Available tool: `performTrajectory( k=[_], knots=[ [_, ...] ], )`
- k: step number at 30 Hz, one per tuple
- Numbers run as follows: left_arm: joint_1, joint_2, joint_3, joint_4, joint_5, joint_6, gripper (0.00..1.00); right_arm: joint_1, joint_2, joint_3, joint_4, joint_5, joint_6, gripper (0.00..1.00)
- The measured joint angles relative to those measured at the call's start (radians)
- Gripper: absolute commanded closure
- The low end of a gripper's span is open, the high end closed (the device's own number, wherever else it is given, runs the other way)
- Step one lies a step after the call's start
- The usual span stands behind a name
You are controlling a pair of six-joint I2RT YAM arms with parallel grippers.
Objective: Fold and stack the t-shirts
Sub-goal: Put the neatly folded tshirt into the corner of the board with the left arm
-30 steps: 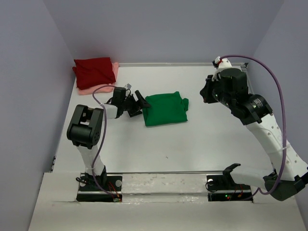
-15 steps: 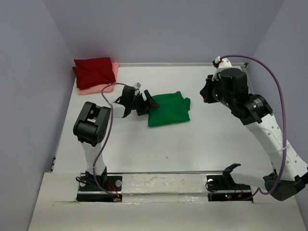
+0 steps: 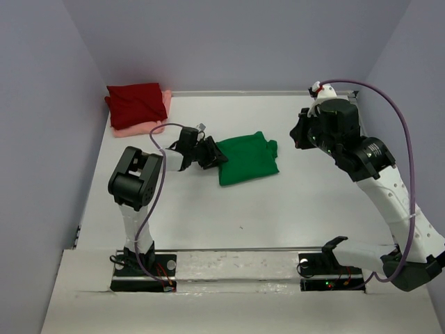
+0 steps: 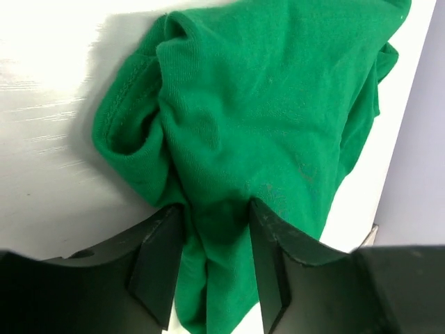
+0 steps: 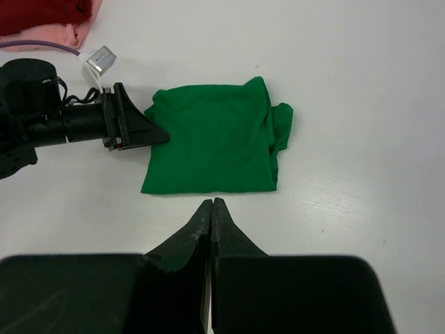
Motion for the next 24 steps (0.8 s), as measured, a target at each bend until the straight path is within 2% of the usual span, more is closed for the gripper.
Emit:
performTrajectory(
  k=[1,2,4,5,8,18,24],
  knots=[
    [0.001,0.003,0.002,0.000,0.002,-0.002,0.62,0.000,-0.002,0.000,0.000,0.002,0.000,1.00],
    [0.001,0.005,0.005,-0.003,-0.002,0.000,0.75,0.000,-0.004,0.000,0.000,0.003,0.000,1.00],
    [0.001,0.019,0.006,-0.007,-0.004,-0.002,0.83,0.000,-0.008,0.000,0.000,0.008,-0.002,1.00],
    [0.001,0.026,0.008,-0.003,0.007,-0.011,0.91,0.000,-0.010,0.000,0.000,0.010,-0.002,1.00],
    [0.002,0.029,0.014,-0.003,0.010,-0.013,1.00,0.000,-0.012,0.000,0.000,0.016,-0.003,1.00],
    [0.010,0.031,0.051,-0.071,-0.008,0.012,1.00,0.000,-0.012,-0.006,0.001,0.017,-0.003,1.00],
    [0.023,0.027,0.173,-0.269,-0.120,0.106,1.00,0.000,-0.011,-0.065,0.018,-0.010,0.000,1.00]
  ],
)
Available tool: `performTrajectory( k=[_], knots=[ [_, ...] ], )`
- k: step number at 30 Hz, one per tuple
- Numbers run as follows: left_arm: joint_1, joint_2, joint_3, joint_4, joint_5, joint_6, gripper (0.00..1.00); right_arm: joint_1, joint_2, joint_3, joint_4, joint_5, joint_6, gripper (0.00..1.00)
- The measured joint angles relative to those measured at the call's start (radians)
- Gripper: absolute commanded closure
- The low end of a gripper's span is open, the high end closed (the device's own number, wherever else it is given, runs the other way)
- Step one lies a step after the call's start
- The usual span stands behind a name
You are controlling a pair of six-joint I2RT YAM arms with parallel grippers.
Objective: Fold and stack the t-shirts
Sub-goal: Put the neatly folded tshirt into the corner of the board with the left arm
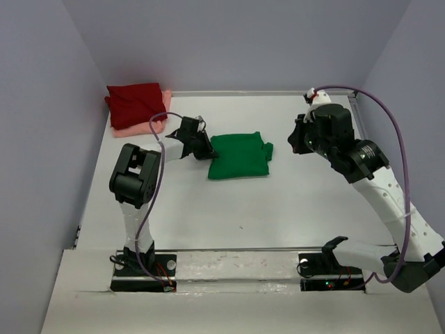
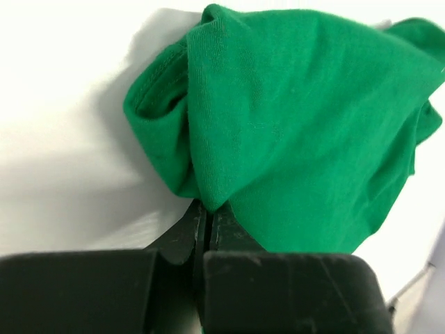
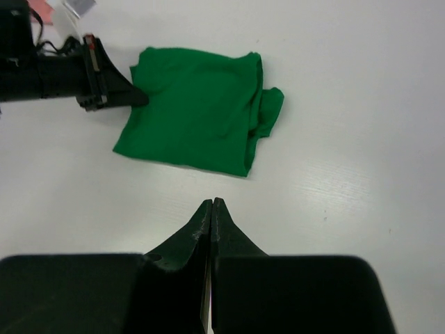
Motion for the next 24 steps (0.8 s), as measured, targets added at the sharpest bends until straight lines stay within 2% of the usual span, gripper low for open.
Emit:
performTrajectory(
  k=[14,24],
  knots=[
    [0.006,-0.031,0.369,-0.382,-0.266,0.225,1.00,0.000,0.089,-0.203,0.043,0.033,0.005,1.00],
    [0.060,0.003,0.613,-0.535,-0.326,0.322,1.00,0.000,0.093,-0.229,0.097,-0.042,0.006,1.00]
  ],
)
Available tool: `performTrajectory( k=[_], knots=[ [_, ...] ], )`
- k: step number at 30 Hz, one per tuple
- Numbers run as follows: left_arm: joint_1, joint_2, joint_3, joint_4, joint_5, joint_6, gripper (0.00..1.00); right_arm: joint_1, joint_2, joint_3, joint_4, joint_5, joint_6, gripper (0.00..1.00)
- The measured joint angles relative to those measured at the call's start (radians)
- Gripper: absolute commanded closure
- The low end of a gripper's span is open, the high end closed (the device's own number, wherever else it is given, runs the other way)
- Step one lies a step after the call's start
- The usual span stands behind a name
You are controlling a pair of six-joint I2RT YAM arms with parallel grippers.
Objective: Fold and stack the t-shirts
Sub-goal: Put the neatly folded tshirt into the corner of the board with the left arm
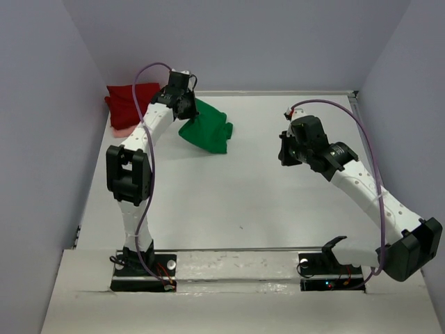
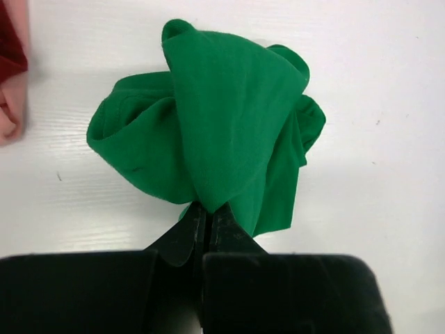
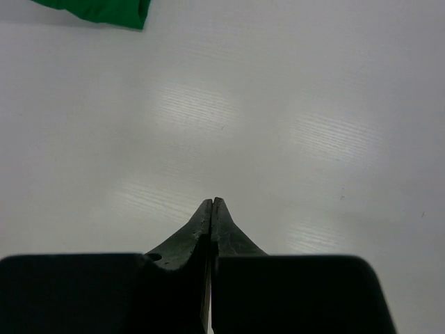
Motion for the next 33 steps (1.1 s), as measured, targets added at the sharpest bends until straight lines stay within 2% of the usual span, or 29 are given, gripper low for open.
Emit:
performTrajectory(
  k=[7,15,25,33],
  knots=[
    [0.042,0.134,0.184,-0.082,-0.013,0.054,1.00,0.005,-0.024,-0.022,0.006,-0.040,0.002,1.00],
    [0.118,0.280,0.397,-0.175,0.037,0.111,1.00,0.006,-0.027,-0.022,0.005,-0.053,0.001,1.00],
    [0.243,0.329,0.496,-0.182,0.110,0.132,1.00,0.018,-0.028,-0.022,-0.014,-0.072,0.006,1.00],
    [0.264,0.406,0.625,-0.172,0.188,0.153,1.00,0.029,-0.021,-0.022,-0.017,-0.081,0.013,1.00]
  ],
)
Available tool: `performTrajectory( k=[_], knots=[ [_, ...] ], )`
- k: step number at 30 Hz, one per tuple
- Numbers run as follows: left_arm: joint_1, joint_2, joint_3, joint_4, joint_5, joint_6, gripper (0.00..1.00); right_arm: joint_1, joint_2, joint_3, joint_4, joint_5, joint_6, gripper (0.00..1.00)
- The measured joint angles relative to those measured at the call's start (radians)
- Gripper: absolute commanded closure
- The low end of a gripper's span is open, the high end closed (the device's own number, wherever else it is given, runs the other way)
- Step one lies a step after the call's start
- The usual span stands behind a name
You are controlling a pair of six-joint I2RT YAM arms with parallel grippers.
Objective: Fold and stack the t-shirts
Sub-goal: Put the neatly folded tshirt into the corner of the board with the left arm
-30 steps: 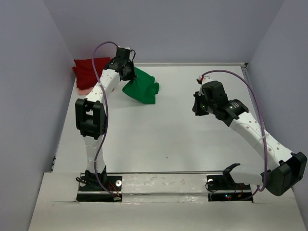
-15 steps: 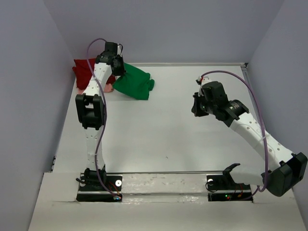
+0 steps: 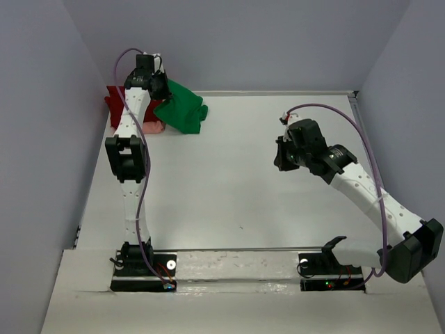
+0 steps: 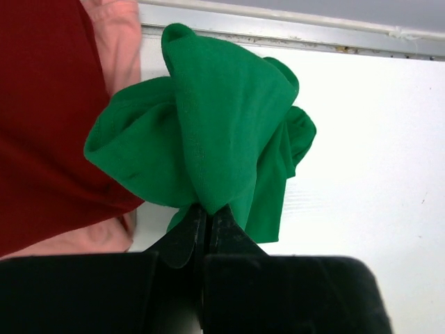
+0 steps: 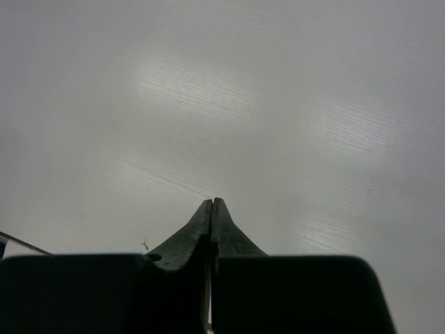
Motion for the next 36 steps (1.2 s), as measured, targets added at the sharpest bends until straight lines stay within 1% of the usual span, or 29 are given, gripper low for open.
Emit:
performTrajectory(
  k=[6,10,18,26,36],
  knots=[
    [0.008,0.034,0.003,0.021,0.050,0.025,1.00,0.010,0.026,0.000,0.000,0.000,0.003,1.00],
    [0.018,0.035,-0.002,0.053,0.055,0.045,1.00,0.014,0.037,0.000,-0.003,0.000,0.006,1.00],
    [0.023,0.034,-0.020,0.133,0.041,0.091,1.00,0.022,0.037,0.000,-0.023,0.003,0.012,1.00],
    [0.028,0.033,-0.019,0.154,0.022,0.163,1.00,0.022,0.039,0.000,-0.025,0.004,0.015,1.00],
    [0.093,0.018,-0.019,0.193,-0.013,0.230,1.00,0.034,0.052,-0.003,-0.044,0.003,0.022,1.00]
  ],
)
